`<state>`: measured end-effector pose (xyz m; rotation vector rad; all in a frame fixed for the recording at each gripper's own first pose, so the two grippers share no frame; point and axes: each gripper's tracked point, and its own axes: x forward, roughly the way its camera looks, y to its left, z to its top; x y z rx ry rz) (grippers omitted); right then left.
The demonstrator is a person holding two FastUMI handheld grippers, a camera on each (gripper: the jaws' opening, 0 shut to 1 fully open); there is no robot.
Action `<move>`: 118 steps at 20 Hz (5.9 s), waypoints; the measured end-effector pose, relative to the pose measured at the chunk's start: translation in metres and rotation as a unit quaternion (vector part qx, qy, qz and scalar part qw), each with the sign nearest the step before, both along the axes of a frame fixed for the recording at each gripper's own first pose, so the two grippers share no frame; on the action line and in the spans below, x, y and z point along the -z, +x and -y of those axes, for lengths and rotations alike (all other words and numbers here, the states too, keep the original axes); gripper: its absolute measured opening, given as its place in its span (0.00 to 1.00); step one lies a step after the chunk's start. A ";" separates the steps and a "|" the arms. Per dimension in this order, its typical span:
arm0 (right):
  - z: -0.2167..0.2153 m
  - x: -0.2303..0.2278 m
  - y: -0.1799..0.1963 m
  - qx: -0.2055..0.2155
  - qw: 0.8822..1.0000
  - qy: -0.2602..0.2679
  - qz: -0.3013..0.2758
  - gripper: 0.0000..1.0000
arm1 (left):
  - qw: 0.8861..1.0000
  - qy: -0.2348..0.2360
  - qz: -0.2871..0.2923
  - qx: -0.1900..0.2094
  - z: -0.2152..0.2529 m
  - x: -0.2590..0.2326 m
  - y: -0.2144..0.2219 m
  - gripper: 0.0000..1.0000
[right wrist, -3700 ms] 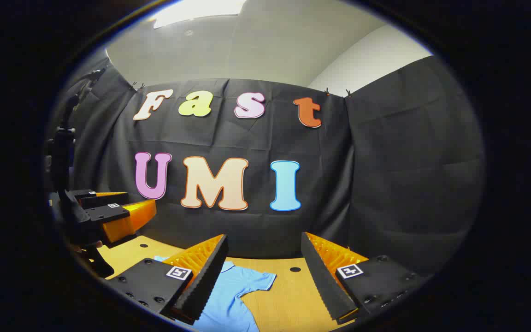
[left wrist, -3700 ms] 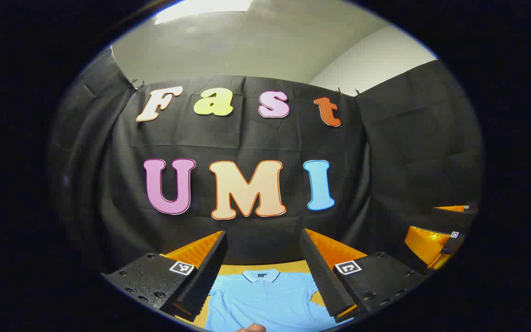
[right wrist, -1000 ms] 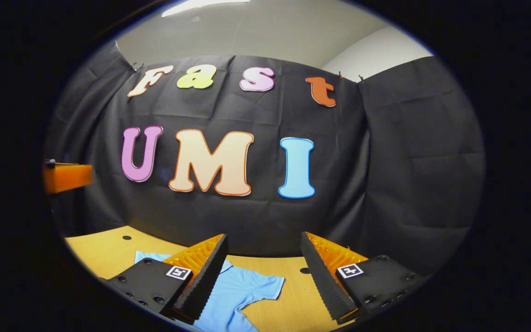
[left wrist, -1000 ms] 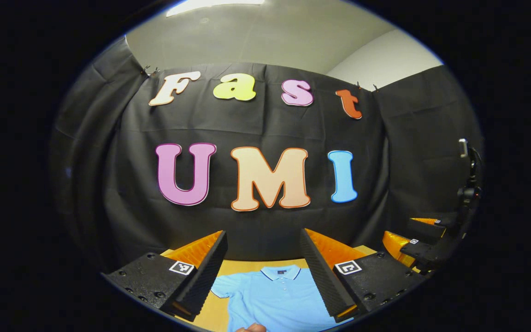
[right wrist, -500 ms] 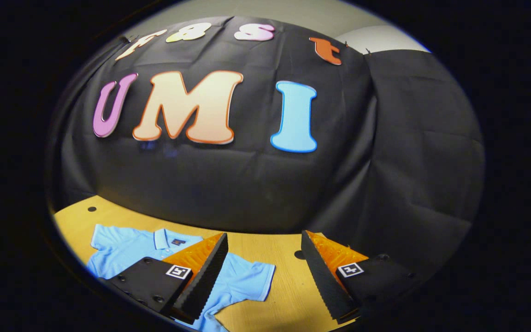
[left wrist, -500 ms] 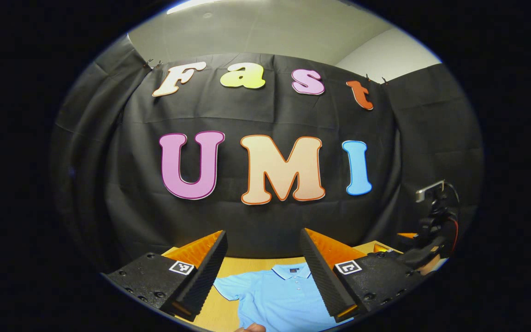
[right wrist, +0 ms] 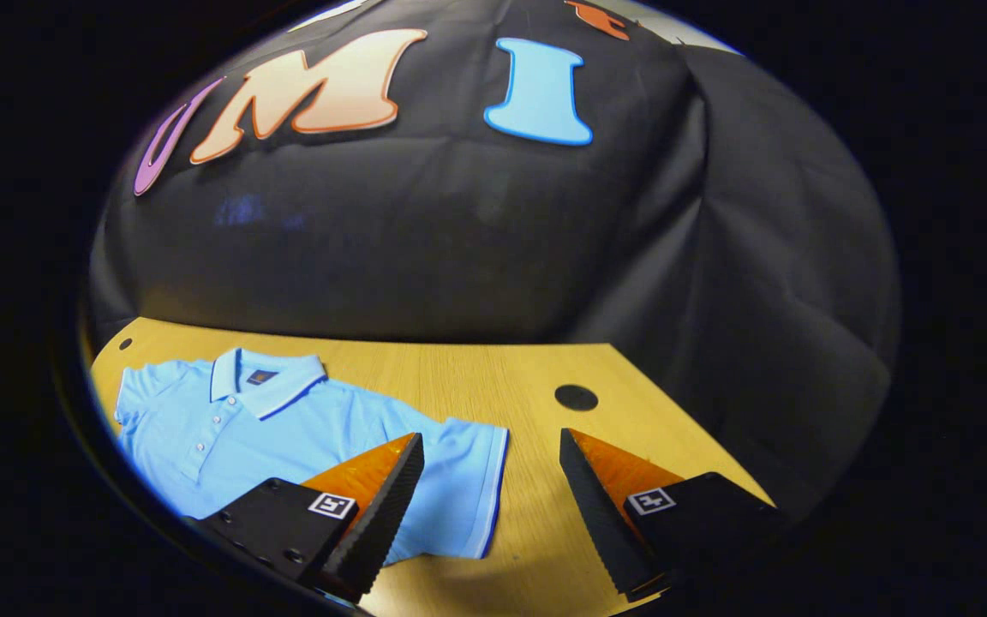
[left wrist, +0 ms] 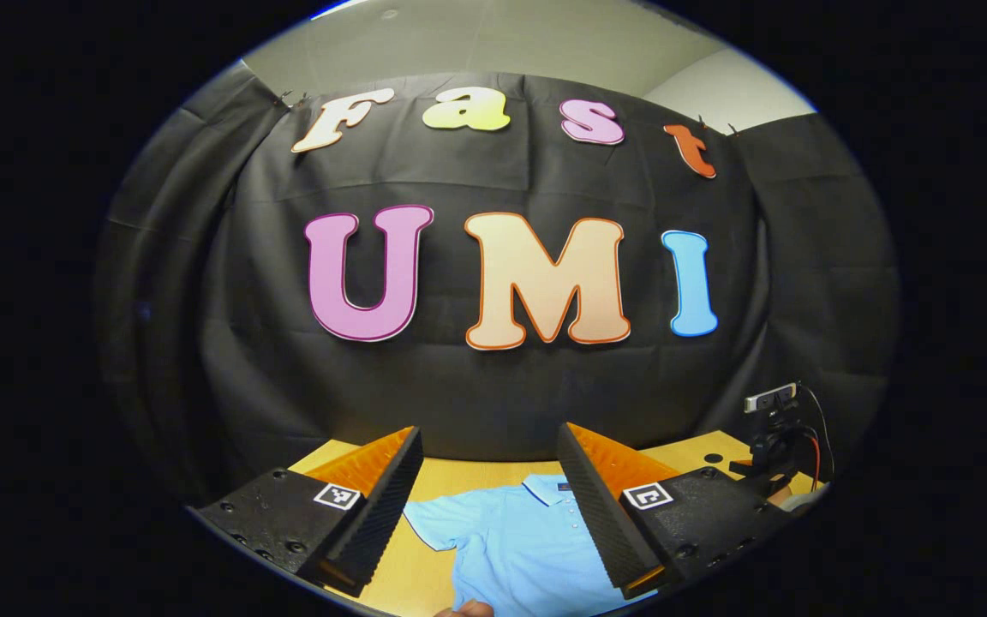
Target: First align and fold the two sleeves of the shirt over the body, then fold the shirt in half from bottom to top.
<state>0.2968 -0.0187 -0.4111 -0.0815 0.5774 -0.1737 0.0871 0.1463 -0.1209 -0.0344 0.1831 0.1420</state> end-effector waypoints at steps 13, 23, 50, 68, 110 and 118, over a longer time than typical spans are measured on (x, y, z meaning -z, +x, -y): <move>-0.032 0.054 -0.012 -0.018 0.991 0.094 -0.089 0.47 | 1.000 -0.008 -0.021 -0.006 -0.008 0.022 0.009 0.95; -0.064 0.003 0.007 -0.017 0.987 0.156 -0.037 0.05 | 0.999 -0.014 -0.025 -0.018 -0.022 0.027 0.003 0.95; -0.166 -0.126 -0.065 -0.159 0.976 0.129 0.074 0.98 | 0.993 -0.025 -0.098 -0.061 -0.082 0.146 0.042 0.95; -0.093 -0.180 -0.136 -0.122 0.985 0.096 0.078 0.98 | 0.959 -0.073 -0.259 -0.093 -0.111 0.336 0.086 0.95; -0.070 -0.185 -0.209 -0.106 0.985 0.097 0.093 0.98 | 0.973 -0.110 -0.175 0.105 0.066 0.194 0.040 0.96; -0.068 -0.185 -0.280 -0.146 0.981 0.092 0.092 0.98 | 0.983 -0.045 -0.167 0.056 0.037 0.156 -0.097 0.95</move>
